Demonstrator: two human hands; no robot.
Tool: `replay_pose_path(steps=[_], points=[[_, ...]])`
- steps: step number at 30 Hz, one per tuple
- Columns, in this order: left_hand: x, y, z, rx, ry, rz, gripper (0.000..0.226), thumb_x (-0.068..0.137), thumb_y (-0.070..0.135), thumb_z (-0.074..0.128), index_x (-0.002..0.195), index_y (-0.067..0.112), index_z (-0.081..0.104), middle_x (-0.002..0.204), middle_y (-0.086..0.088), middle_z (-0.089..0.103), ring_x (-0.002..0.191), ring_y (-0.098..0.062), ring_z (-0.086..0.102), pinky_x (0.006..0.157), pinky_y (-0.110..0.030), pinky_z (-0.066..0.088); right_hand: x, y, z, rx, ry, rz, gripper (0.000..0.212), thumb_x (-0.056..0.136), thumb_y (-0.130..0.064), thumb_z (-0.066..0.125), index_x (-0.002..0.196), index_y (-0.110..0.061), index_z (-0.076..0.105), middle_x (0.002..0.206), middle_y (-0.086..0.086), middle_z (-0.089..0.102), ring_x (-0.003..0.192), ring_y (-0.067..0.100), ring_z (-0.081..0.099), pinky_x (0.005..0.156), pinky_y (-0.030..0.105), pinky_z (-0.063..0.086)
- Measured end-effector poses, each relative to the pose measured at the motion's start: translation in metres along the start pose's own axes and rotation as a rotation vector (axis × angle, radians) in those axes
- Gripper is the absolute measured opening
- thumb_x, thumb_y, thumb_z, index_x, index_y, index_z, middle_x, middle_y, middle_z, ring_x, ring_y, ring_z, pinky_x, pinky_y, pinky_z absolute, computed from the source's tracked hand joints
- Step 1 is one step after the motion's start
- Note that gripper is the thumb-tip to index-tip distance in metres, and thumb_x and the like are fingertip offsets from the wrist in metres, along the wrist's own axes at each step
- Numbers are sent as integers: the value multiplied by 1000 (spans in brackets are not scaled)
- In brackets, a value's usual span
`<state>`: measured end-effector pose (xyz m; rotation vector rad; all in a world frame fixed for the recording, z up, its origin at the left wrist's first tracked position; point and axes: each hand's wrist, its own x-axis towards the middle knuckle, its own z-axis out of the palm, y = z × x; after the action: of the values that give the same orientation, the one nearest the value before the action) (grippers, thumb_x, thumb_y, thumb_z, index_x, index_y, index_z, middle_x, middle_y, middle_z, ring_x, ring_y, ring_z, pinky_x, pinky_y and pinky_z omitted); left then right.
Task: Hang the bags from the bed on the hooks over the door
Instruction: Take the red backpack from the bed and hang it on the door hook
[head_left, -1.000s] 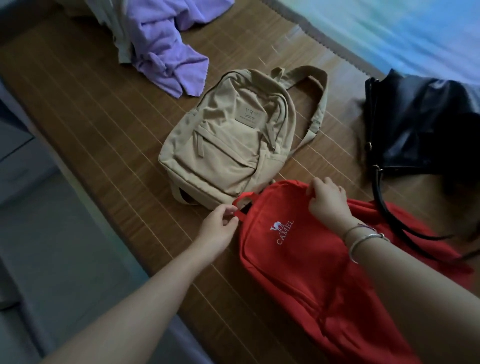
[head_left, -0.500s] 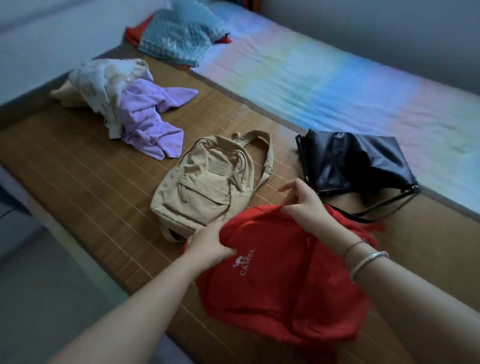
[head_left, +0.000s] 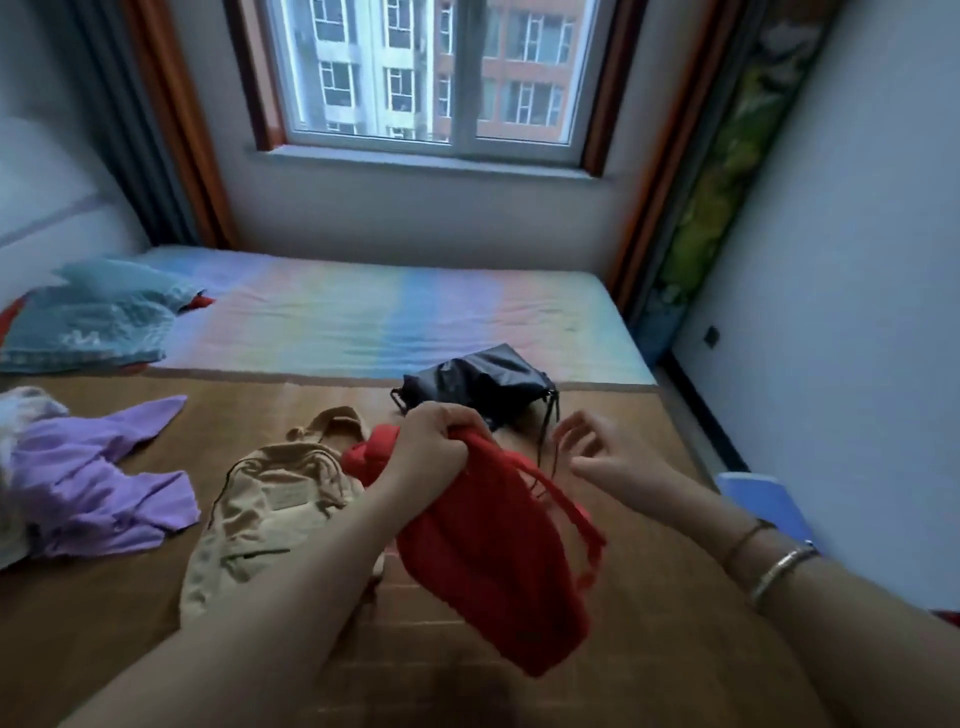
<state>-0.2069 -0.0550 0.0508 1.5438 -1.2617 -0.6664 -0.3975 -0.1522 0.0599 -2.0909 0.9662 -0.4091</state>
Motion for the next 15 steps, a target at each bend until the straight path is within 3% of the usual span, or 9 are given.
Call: replay_pose_path(steps=[3,6,9,12,14,15], points=[[-6,47,26,-118,-126,112,45,37,1,33,51,26,69,60,-3,71,58,-14,64,54,-17,46,-48,-1,-27,-32,-6,90,50,71,-16,59,119,-25,48,122,0,50,108,17,50,85,29,47],[-18,102,63,-223,-282,214,44,38,-4,33,47,23,67,54,2,69,63,-21,66,64,-28,53,-106,6,-52,58,-119,207,74,68,-33,64,136,-28,34,133,-10,38,123,11,39,88,23,45],[-35,148,107,-315,-390,250,39,42,-6,35,46,19,65,57,-7,67,64,-29,62,68,-37,51,-167,21,-66,60,-158,275,65,79,-24,63,137,-28,34,123,-14,43,115,5,46,77,14,47],[-58,185,159,-353,-488,301,31,48,-10,35,50,9,60,62,-14,61,62,-23,60,64,-28,50,-220,48,-77,68,-79,349,27,86,-6,56,110,-18,54,99,-1,58,95,8,59,89,31,48],[-79,210,209,-358,-576,333,42,55,-21,34,51,12,59,64,-10,60,62,-14,60,62,-20,49,-272,68,-99,183,19,477,27,85,10,48,91,-15,55,80,3,52,68,3,58,87,39,46],[-90,222,231,-346,-619,357,47,56,-26,32,50,12,59,67,-8,61,64,-13,60,62,-19,48,-299,76,-111,282,95,518,29,85,16,44,98,-6,57,80,6,53,64,5,55,88,41,46]])
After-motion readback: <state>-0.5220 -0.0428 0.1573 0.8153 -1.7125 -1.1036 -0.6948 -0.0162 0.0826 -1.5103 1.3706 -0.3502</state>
